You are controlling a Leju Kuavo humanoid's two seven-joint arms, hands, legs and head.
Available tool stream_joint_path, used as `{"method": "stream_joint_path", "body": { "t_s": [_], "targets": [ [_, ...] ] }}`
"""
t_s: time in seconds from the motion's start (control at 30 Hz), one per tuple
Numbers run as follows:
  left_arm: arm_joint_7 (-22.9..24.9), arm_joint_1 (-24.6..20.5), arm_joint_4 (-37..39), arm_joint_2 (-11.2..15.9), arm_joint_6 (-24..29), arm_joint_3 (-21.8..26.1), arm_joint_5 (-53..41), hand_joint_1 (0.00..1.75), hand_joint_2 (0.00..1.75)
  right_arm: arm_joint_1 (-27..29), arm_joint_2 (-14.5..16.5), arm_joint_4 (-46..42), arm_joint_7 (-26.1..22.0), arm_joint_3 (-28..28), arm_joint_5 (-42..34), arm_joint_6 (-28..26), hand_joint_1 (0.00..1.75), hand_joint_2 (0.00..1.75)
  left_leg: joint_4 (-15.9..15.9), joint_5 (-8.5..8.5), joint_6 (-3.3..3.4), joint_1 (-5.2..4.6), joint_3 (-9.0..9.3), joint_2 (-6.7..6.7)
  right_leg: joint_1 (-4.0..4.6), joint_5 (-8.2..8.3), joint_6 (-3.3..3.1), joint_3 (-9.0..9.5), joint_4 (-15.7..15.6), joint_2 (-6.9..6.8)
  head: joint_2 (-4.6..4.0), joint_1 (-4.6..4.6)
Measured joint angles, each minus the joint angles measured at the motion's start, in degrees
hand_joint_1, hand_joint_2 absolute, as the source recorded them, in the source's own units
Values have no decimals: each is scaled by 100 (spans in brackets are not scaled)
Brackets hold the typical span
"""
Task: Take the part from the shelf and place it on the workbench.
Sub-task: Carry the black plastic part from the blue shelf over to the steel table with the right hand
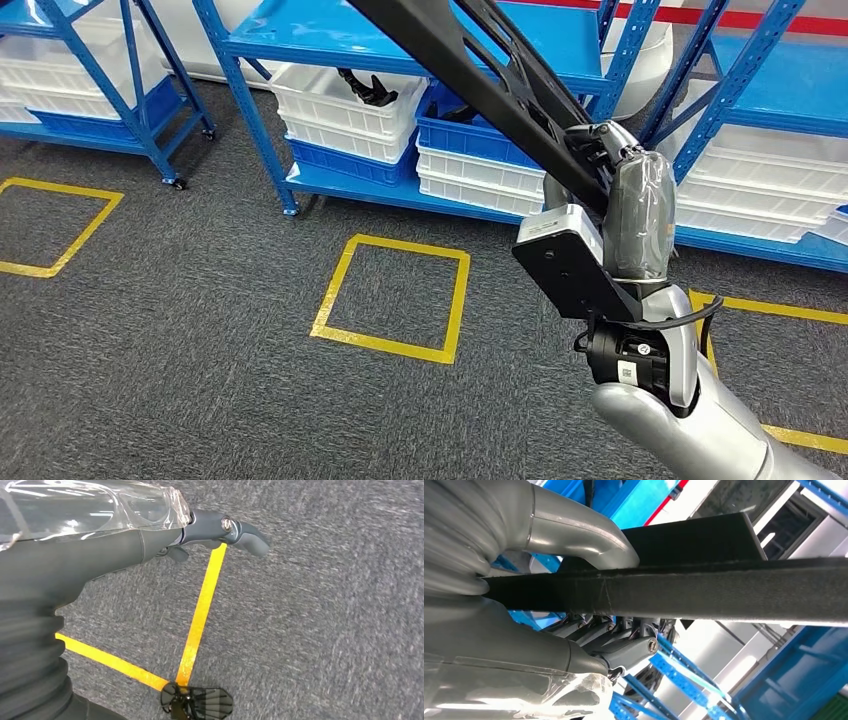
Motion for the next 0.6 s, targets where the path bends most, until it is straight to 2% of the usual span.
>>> {"method": "stream_joint_path", "body": {
  "t_s": [0.07, 0.1, 0.17, 0.2, 0.23, 0.27, 0.33, 0.37, 0.4, 0.43, 0.47, 0.53, 0.6],
  "targets": [
    [-3, -6, 0, 3, 0, 0, -11, 0, 175, -7, -3, -2, -3, -1, -1, 2, 175, 175, -38, 32, 66, 34, -8, -19, -2, -149, 52, -98, 196, 6, 0, 5],
    [-6, -8, 0, 2, 0, 0, -17, 0, 175, -9, -6, -3, -5, -2, -1, 7, 175, 175, -53, 50, 95, 50, -9, -30, -9, -321, 75, -224, 478, 13, 0, 9],
    [-11, -6, 0, 2, 0, 0, -23, 0, 175, -2, -11, -3, -9, 3, 0, 23, 175, 175, -51, 66, 125, 48, -31, -58, -32, -709, 111, -600, 1309, 18, 0, 15],
    [-12, -2, 0, 2, 0, 0, -24, 0, 175, 3, -13, -3, -8, 10, -1, 38, 175, 175, -49, 71, 129, 47, -40, -78, -46, -818, 124, -760, 1653, 18, 0, 15],
    [-13, 2, 0, 2, 0, 0, -25, 0, 175, 6, -14, -3, -8, 19, -1, 51, 175, 175, -46, 75, 128, 47, -46, -105, -59, -811, 135, -825, 1790, 18, 0, 15],
    [-15, 3, 0, 2, 0, 0, -25, 0, 175, 6, -15, -3, -8, 27, -1, 65, 175, 175, -43, 79, 126, 48, -46, -140, -72, -688, 138, -770, 1682, 20, 0, 15],
    [-18, -5, 1, 1, 0, 0, -26, 0, 175, 0, -19, -3, -8, 37, 0, 78, 175, 175, -30, 85, 112, 53, -44, -225, -96, -266, 126, -402, 929, 107, 0, 16],
    [-20, -14, 1, 0, 0, 0, -26, 0, 175, -5, -22, -5, -10, 37, 2, 89, 175, 175, -11, 87, 93, 45, -57, -269, -100, -105, 115, -213, 536, 182, 0, 15],
    [-22, -21, 1, -1, 0, 0, -27, 0, 175, -12, -27, -8, -11, 38, 3, 99, 175, 175, 7, 93, 69, 40, -85, -309, -100, -23, 104, -88, 257, 249, 0, 13],
    [-25, -22, 1, -1, 0, 0, -27, 0, 175, -16, -32, -10, -12, 39, 4, 111, 175, 175, 21, 105, 37, 37, -121, -346, -95, -8, 94, -38, 122, 292, 0, 14],
    [-28, -15, 1, -1, 0, 0, -28, 0, 175, -19, -35, -14, -13, 42, 5, 125, 175, 175, 30, 120, 2, 33, -158, -379, -84, -21, 84, -37, 88, 280, 0, 12],
    [-36, 5, 1, -1, 0, 0, -33, 0, 175, -27, -36, -19, -15, 55, 8, 143, 175, 175, 66, 108, -54, 53, -228, -396, -99, 1, 31, -59, 61, 197, 0, 12],
    [-43, -1, 1, -2, 1, 0, -43, 0, 175, -43, -39, -29, -20, 68, 18, 165, 175, 175, 434, -119, -100, 65, -415, -266, -117, 36, -38, -64, 29, 97, 0, -9]
  ]
}}
